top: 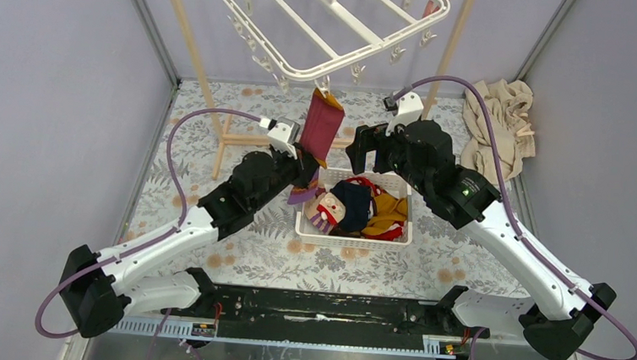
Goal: Remove the socks clipped to the hanger
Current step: Remove the sock from the hanger.
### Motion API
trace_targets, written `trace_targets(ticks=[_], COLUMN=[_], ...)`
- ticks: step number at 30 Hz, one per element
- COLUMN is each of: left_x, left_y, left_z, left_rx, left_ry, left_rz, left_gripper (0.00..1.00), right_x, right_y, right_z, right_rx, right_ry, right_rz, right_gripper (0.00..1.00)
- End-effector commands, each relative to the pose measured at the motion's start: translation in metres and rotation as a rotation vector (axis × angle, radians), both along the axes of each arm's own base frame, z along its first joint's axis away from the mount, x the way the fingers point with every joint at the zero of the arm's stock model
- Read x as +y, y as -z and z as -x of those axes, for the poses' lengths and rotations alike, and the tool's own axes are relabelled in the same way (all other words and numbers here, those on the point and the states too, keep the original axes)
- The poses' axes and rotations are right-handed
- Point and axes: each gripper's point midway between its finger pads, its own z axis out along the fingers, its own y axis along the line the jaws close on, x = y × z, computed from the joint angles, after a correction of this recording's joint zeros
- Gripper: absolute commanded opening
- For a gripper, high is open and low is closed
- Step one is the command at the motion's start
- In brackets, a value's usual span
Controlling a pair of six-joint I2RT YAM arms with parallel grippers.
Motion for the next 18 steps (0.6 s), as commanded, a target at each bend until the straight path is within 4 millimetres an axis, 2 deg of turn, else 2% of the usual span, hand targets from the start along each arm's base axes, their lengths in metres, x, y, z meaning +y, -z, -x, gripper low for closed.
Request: trace_targets(ticks=[1, 11, 18], left_x=[0.008, 0.014, 0.02], left_y=[-0.023, -0.025, -0.023], left_z=[0.003, 0.012, 0.015], left_rx=[-0.04, -0.023, -0.004], left_ry=[-0.023, -0.015, -0.027], left_rz=[0.027, 0.017, -0.003], left_gripper=[0.07, 0.06, 0.06], right_x=[0.0, -0.007, -0.002], right_y=[-0.015, -0.002, 0.001], right_z=[-0.002, 0.002, -0.005], right_rx=[-0.011, 0.017, 0.014], right_ry=[0.024, 0.046, 0.038], right_rz=[-0.067, -0.062, -0.036], right_gripper=[0.98, 0.98, 0.98])
